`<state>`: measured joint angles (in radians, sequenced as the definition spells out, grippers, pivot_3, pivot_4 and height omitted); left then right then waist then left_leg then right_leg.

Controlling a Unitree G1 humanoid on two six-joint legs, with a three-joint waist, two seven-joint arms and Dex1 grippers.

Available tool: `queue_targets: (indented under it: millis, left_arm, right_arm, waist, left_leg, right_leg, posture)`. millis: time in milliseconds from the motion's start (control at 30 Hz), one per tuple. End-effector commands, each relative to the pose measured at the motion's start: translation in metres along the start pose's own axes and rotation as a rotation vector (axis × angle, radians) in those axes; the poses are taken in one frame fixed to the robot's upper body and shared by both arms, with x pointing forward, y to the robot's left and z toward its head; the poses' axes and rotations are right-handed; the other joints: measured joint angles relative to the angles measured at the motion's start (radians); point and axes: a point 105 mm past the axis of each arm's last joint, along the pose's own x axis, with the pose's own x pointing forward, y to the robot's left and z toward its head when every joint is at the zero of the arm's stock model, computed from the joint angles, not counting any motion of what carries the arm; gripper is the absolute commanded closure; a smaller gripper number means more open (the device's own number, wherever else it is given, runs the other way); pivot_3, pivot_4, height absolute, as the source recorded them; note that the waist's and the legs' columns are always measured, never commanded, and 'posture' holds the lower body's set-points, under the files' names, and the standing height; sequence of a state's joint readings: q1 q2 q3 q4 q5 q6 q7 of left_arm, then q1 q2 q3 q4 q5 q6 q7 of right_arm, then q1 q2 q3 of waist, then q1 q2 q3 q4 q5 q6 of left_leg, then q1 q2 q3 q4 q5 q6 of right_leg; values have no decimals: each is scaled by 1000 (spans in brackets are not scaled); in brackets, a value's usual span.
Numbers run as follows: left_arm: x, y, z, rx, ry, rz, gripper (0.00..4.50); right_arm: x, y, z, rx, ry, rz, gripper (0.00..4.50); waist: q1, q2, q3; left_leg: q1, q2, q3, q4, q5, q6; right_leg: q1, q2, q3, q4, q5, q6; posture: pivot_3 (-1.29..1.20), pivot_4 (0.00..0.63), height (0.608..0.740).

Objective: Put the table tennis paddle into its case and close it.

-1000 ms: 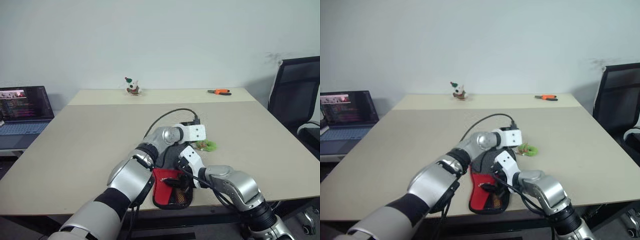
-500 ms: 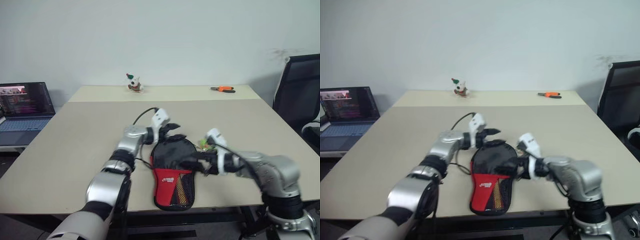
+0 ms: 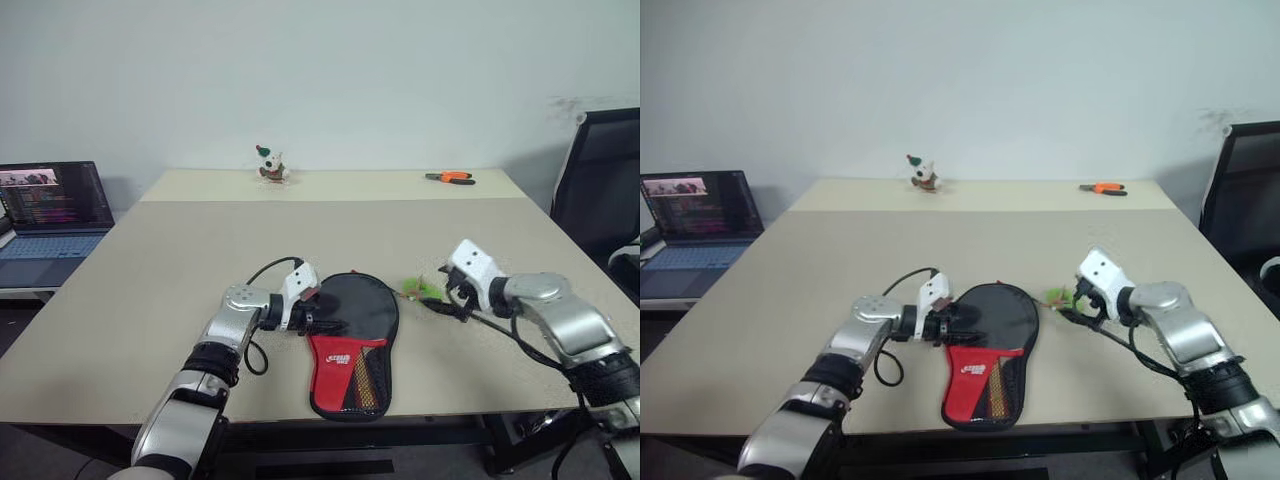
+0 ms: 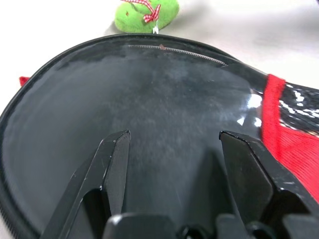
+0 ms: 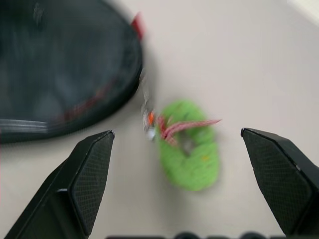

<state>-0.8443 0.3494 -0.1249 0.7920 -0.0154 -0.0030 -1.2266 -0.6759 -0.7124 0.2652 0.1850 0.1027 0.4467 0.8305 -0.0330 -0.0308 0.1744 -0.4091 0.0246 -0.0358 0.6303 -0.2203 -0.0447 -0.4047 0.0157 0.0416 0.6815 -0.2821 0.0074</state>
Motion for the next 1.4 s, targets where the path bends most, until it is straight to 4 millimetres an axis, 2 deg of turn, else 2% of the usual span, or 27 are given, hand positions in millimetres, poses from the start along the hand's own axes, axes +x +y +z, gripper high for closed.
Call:
queue_targets:
  millis: [33,167,300,400,467,633,767,800,967,1100,1233,1400]
  left_arm:
    - [4,5,13,56,-3,1,1411]
    - [7,3,16,66,-5,-23,1411]
    - [9,-1,16,74,-8,-58,1411]
    - [10,-7,18,76,-14,-112,1351]
    - [8,-13,14,80,9,-167,1351]
    - [9,-12,4,65,51,-163,1351]
    - [15,-15,1,50,61,-190,1351]
    - [16,-16,1,49,61,-192,1351]
    - [23,-16,1,45,65,-187,1351]
    - [26,-16,-3,38,70,-174,1351]
    - [28,-16,-4,34,71,-169,1351]
    - [32,-16,-7,35,92,-163,1351]
  right_arm:
    - [11,-3,5,-119,-14,25,0]
    - [27,-14,-5,-98,17,-7,0]
    - [35,-23,-12,-49,47,-37,0]
    - [39,-24,-16,24,60,-28,576]
    - [37,-24,-20,52,75,-14,1224]
    - [32,-24,-22,44,87,-13,2852]
    - [27,-22,-24,30,102,-3,4319]
    - [25,-22,-25,22,107,-2,4491]
    - [12,-20,-24,-36,125,13,4491]
    - [-10,-13,-25,-123,157,56,4491]
    - [-37,13,-24,-147,175,157,4491]
    - [-63,55,-20,-153,187,289,4491]
  waist:
    - [-1,0,0]
    - [-2,0,0]
    - [-1,0,0]
    - [0,0,0]
    - [0,0,0]
    - [0,0,0]
    - [1,0,0]
    - [1,0,0]
    - [6,1,0]
    - [9,1,0]
    - [14,1,-1]
    - [18,2,-1]
  left_leg:
    - [0,0,0,0,0,0]
    - [0,1,1,0,0,0]
    - [0,1,1,0,0,0]
    - [0,1,1,0,0,0]
    - [1,1,1,0,0,0]
    - [1,1,1,1,0,0]
    - [1,1,1,1,0,0]
    - [1,1,1,1,0,0]
    - [0,1,0,1,0,0]
    - [0,0,0,1,0,0]
    - [-1,-1,-2,2,0,0]
    - [-1,-2,-3,4,0,0]
  right_leg:
    - [0,0,0,0,0,0]
    - [-1,0,0,1,0,-1]
    - [-1,0,0,1,1,-1]
    - [0,0,0,1,1,-1]
    - [0,0,0,2,1,-1]
    - [0,0,1,2,1,-1]
    - [0,0,1,2,1,-1]
    - [0,0,0,2,1,-1]
    - [0,-1,0,2,1,-1]
    - [0,-1,0,2,1,-1]
    - [0,-1,-1,1,1,-1]
    - [2,-1,-2,2,0,-1]
  posture:
    - [0,150,740]
    - [0,150,740]
    - [0,150,740]
    - [0,150,740]
    - [0,150,740]
    - [0,150,740]
    - [0,150,740]
    - [0,150,740]
    - [0,150,740]
    - [0,150,740]
    - [0,150,740]
    - [0,150,740]
